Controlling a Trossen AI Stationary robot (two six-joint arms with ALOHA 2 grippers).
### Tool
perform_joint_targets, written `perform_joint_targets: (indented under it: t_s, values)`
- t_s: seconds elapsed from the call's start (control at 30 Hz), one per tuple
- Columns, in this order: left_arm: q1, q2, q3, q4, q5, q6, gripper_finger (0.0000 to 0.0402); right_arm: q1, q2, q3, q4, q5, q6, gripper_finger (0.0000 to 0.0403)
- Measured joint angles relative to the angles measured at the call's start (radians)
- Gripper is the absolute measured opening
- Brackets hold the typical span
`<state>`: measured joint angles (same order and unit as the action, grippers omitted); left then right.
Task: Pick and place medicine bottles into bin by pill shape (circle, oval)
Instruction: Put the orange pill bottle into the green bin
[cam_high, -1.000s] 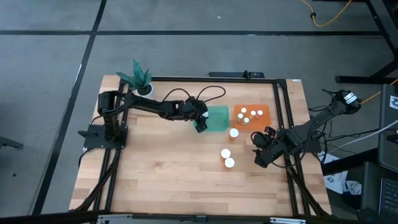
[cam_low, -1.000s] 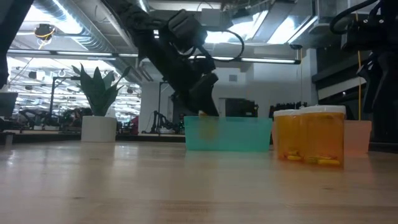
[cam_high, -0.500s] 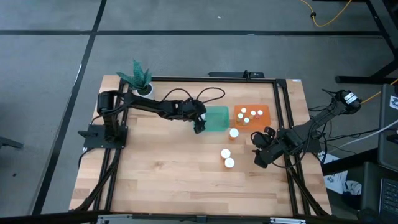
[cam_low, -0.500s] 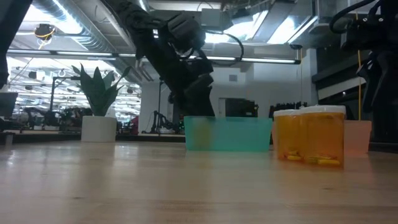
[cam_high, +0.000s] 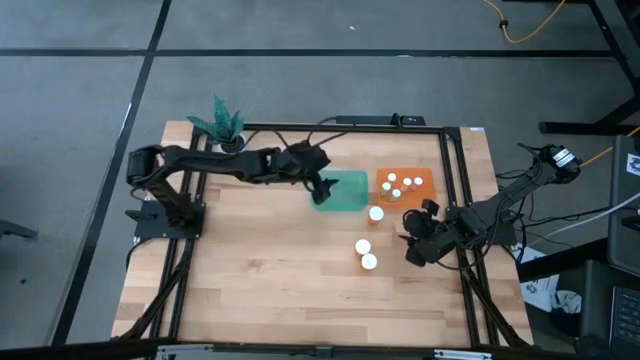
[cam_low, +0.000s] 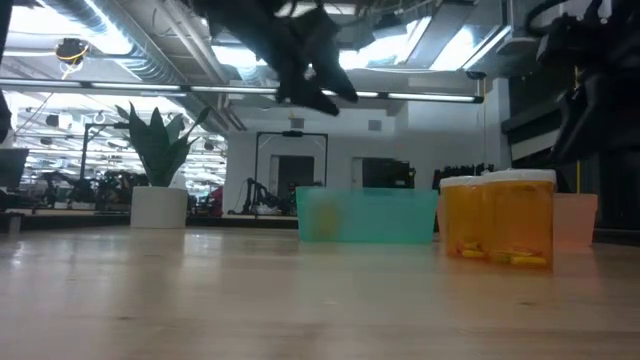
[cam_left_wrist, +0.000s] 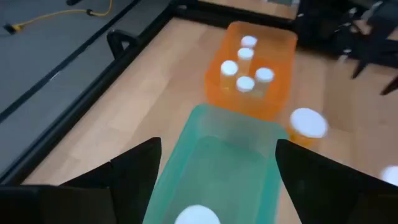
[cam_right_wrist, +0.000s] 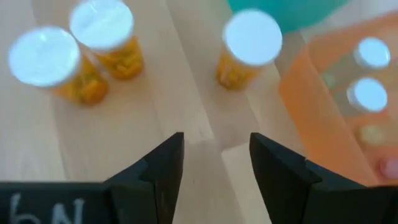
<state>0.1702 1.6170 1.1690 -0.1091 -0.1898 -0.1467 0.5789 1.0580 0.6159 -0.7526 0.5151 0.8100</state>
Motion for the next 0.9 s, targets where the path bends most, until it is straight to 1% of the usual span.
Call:
perform_joint_targets:
  t_s: [0.1,0.23,0.43,0.53,0.63,0.83,0.9]
  values:
    - [-0.018,-0.040,0.000,-0.025,0.000,0.000,0.0308,-0.005,0.000,0.000,0.054,0.030,-0.055,0.0184]
    - [-0.042,-0.067,0.000,-0.048,-0.002,0.000,0.0308,-0.055,0.003,0.000,0.121,-0.003,-0.087,0.0193]
    - [-0.064,-0.070,0.000,-0.105,-0.011,0.000,0.0308,-0.117,0.069,0.000,0.164,-0.018,-0.087,0.0256]
    - [-0.067,-0.070,0.000,-0.148,-0.012,-0.001,0.0308,-0.136,0.119,0.000,0.182,-0.018,-0.087,0.0277]
    - [-0.067,-0.070,0.000,-0.157,-0.017,-0.001,0.0308,-0.155,0.171,0.000,0.203,-0.021,-0.085,0.0284]
    - [-0.067,-0.070,0.000,-0.168,-0.016,-0.001,0.0308,-0.219,0.275,0.000,0.243,-0.021,0.001,0.0281]
    - [-0.067,-0.070,0.000,-0.171,-0.016,-0.001,0.0308,-0.242,0.301,0.000,0.291,-0.021,0.000,0.0281]
